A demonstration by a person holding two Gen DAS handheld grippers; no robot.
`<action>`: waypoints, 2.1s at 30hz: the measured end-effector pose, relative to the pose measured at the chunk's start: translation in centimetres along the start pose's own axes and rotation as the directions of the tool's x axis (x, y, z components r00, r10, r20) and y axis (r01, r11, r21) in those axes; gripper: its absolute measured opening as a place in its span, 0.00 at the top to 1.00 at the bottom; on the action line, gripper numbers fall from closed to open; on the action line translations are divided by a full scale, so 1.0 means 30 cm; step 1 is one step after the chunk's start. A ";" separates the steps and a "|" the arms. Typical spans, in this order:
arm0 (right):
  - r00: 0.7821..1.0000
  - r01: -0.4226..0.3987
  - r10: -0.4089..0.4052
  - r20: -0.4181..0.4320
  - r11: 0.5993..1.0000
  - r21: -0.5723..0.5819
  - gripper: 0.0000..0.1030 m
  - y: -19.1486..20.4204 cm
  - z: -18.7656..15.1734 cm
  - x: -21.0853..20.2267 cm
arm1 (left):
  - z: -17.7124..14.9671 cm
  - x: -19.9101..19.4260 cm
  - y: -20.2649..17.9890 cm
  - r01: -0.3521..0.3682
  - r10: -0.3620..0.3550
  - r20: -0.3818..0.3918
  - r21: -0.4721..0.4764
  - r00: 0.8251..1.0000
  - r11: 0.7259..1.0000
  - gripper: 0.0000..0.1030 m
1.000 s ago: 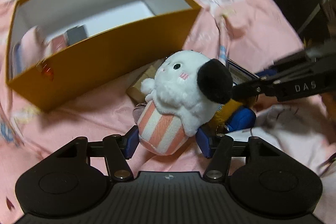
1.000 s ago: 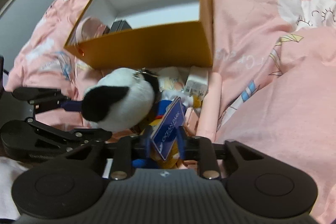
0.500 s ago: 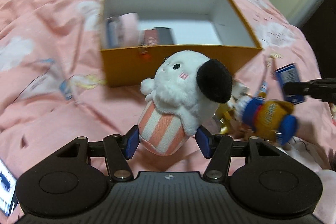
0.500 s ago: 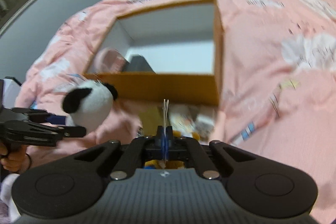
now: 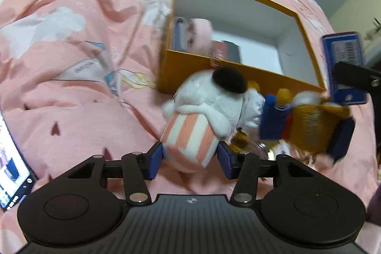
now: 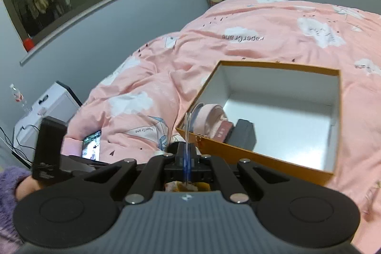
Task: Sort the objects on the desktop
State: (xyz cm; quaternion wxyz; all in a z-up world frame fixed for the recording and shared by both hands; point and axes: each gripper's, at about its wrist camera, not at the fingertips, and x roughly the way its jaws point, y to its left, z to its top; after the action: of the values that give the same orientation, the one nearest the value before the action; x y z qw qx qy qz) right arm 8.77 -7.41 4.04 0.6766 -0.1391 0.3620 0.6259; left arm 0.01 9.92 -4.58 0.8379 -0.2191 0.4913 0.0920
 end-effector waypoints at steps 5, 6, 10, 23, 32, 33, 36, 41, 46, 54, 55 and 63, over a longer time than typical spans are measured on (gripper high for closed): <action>0.994 -0.016 0.023 -0.109 0.998 0.066 1.00 -0.034 -0.036 0.194 | 0.005 0.018 0.019 -0.007 0.007 -0.005 -0.016 1.000 1.000 0.49; 0.992 -0.018 0.028 -0.125 0.997 0.077 0.99 -0.042 -0.046 0.215 | 0.005 0.019 0.021 -0.005 0.005 -0.002 -0.013 1.000 1.000 0.49; 0.986 -0.046 0.070 -0.152 0.987 0.152 0.89 -0.086 -0.070 0.253 | 0.011 0.015 0.019 0.016 -0.016 0.012 -0.003 1.000 1.000 0.49; 0.987 0.105 -0.080 -0.139 0.979 0.177 0.67 -0.200 -0.131 0.081 | 0.027 -0.033 -0.096 0.061 -0.066 0.041 0.114 0.997 0.992 0.58; 0.929 0.151 -0.074 -0.361 0.970 0.189 0.69 -0.229 -0.313 0.166 | 0.005 -0.039 -0.221 0.157 -0.167 0.018 0.249 0.986 0.956 0.58; 0.929 0.142 -0.067 -0.363 0.973 0.184 0.69 -0.218 -0.315 0.181 | 0.001 -0.037 -0.231 0.165 -0.175 0.015 0.259 0.984 0.952 0.58; 0.941 0.066 -0.004 -0.338 0.983 0.172 0.69 -0.175 -0.297 0.217 | -0.006 -0.030 -0.251 0.179 -0.188 0.004 0.283 0.982 0.942 0.58; 0.935 -0.076 0.138 -0.326 0.978 0.196 0.68 -0.134 -0.287 0.281 | -0.017 -0.007 -0.240 0.164 -0.163 -0.029 0.283 0.986 0.945 0.59; 0.940 -0.046 0.103 -0.324 0.982 0.181 0.68 -0.146 -0.296 0.245 | -0.034 0.055 -0.216 0.063 -0.035 -0.099 0.301 0.995 0.951 0.59; 0.952 0.148 -0.110 -0.285 0.983 0.113 0.68 -0.231 -0.292 0.152 | -0.072 0.088 -0.209 -0.046 0.097 -0.108 0.400 0.989 0.915 0.59; 0.949 0.172 -0.132 -0.286 0.978 0.120 0.68 -0.251 -0.293 0.147 | -0.075 0.092 -0.199 -0.091 0.142 -0.097 0.411 0.985 0.907 0.59; 0.935 0.221 -0.179 -0.307 0.969 0.108 0.68 -0.284 -0.323 0.156 | -0.050 0.042 -0.164 -0.154 0.177 -0.029 0.371 0.984 0.916 0.63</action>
State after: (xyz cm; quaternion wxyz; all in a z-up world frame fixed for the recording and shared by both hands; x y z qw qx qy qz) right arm 13.57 -11.66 -8.10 0.6834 -0.2188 0.4861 0.4988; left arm 1.29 4.78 -4.95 0.8376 -0.0190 0.5423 0.0625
